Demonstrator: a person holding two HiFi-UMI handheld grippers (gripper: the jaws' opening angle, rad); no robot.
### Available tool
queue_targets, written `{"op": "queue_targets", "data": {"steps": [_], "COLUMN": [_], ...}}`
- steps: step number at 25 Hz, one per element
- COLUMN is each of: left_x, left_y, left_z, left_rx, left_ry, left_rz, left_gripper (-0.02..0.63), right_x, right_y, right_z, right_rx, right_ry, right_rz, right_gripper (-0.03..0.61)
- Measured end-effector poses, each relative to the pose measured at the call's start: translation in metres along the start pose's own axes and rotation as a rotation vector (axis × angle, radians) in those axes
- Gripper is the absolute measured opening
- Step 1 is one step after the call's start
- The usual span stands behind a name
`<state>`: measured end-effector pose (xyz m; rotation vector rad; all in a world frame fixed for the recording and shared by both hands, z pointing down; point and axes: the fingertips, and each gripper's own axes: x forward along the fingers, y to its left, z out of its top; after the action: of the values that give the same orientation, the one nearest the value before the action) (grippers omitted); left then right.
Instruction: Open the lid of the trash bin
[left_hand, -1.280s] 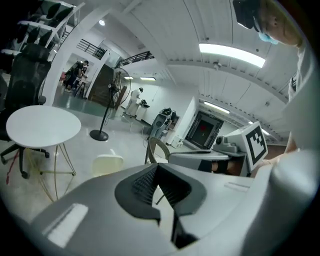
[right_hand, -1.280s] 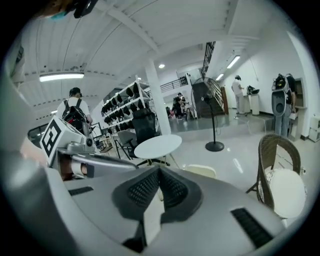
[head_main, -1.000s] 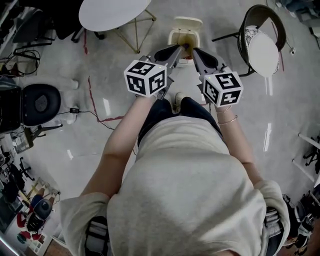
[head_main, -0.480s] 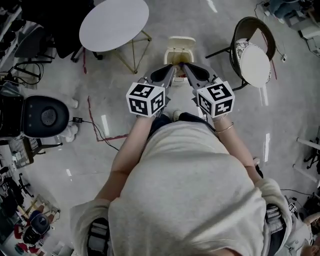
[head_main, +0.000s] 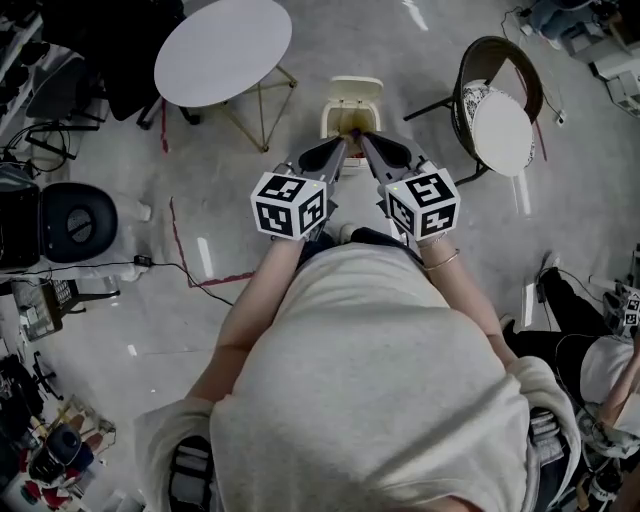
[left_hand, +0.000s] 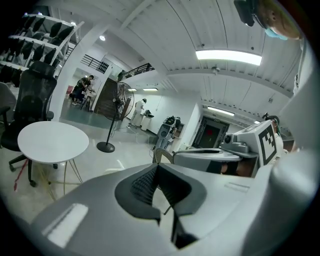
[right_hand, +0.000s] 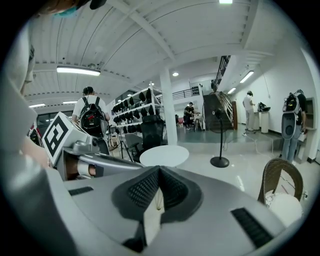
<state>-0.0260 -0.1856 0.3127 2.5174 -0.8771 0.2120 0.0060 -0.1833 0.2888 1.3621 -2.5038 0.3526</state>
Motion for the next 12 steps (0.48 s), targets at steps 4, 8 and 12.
{"op": "queue_targets", "data": {"steps": [4, 8, 12], "left_x": [-0.0031, -0.0045, -0.0074], "left_y": [0.0012, 0.002, 0.0038], "left_z": [0.0016, -0.0007, -0.0013], "left_rx": [0.014, 0.013, 0.013], "left_ry": [-0.012, -0.014, -0.007], "left_rz": [0.024, 0.026, 0.025], "left_gripper": [0.006, 0.006, 0.006], "right_x": [-0.0011, 0.0019, 0.0045], "right_y": [0.0053, 0.0067, 0.0076], "right_z": [-0.0008, -0.0038, -0.0019], "right_rx": [-0.013, -0.012, -0.005], "right_ry": [0.001, 0.01, 0.009], "right_rz": [0.01, 0.01, 0.002], "right_gripper": [0.008, 0.008, 0.008]}}
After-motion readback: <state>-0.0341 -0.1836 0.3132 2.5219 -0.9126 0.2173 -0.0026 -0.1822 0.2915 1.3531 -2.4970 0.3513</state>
